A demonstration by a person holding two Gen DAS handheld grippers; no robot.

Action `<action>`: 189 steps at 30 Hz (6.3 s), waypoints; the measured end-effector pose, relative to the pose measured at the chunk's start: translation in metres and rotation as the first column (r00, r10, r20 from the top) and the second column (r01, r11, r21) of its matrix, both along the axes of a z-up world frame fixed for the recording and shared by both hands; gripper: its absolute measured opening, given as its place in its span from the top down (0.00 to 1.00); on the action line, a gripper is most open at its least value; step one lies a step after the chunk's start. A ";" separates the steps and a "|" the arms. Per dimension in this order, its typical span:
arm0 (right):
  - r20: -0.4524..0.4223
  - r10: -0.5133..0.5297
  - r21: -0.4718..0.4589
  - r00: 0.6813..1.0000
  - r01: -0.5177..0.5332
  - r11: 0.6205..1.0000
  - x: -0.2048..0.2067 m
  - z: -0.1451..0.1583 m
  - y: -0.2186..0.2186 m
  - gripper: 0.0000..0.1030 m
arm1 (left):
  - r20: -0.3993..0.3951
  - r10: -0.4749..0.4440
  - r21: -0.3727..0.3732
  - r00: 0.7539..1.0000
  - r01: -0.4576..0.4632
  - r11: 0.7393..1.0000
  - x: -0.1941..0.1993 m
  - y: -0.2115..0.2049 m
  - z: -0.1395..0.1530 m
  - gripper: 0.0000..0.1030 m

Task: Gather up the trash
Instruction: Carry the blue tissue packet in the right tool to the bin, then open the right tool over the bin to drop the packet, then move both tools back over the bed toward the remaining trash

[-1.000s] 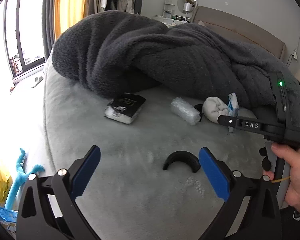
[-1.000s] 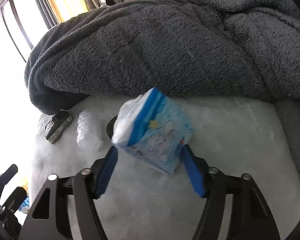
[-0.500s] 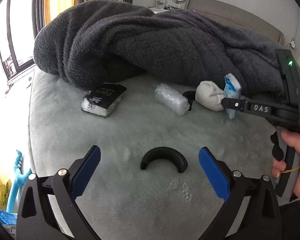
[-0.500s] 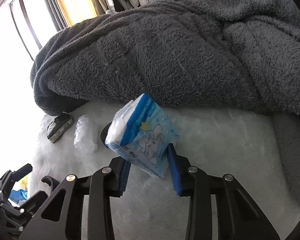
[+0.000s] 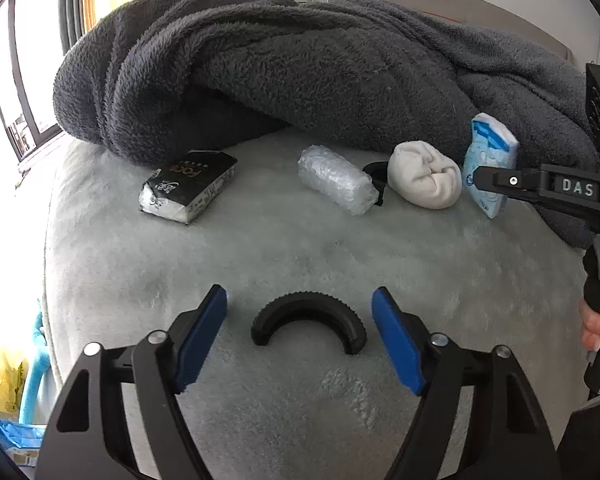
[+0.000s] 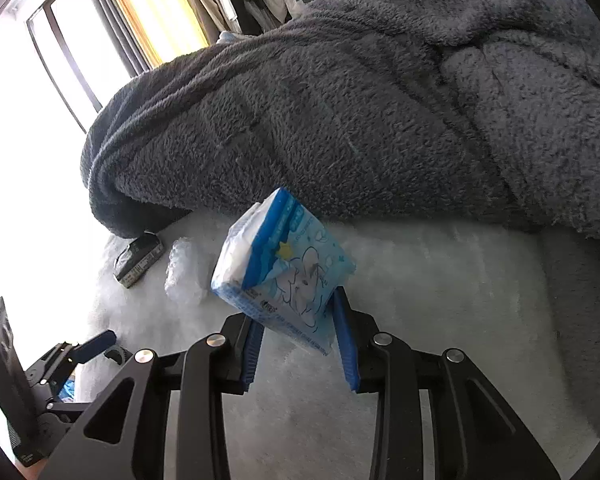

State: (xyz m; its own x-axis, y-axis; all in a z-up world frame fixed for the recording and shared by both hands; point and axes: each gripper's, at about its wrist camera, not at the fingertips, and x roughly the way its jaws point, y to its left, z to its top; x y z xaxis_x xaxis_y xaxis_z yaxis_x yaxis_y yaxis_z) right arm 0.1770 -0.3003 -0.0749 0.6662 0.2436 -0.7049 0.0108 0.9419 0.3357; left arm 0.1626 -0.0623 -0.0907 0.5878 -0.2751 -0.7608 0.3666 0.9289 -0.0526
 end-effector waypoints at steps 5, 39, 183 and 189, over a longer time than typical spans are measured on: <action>0.008 0.001 0.019 1.000 -0.001 1.000 -0.002 0.006 -0.003 0.67 | -0.003 0.016 -0.007 1.000 -0.016 1.000 0.001 0.000 -0.001 0.38; 0.073 0.163 -0.011 0.984 -0.163 0.987 -0.061 0.035 0.094 0.67 | 0.051 0.118 -0.065 0.992 -0.115 0.991 -0.074 0.064 0.039 0.52; 0.001 0.564 -0.157 0.826 -0.557 0.816 -0.070 0.012 0.323 0.12 | 0.270 0.492 -0.325 0.827 -0.403 0.856 -0.136 0.264 0.127 0.04; 0.032 0.493 -0.177 0.869 -0.481 0.859 -0.047 0.022 0.274 0.12 | 0.255 0.437 -0.313 0.863 -0.354 0.881 -0.111 0.228 0.120 0.04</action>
State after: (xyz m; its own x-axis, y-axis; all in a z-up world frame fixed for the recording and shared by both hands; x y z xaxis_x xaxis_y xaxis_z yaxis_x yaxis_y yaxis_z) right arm 0.1296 -0.0261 -0.0527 0.5430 0.4405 -0.7149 -0.4819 0.8607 0.1643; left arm 0.0516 0.1656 0.0293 0.8796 -0.1224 -0.4598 0.0066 0.9694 -0.2454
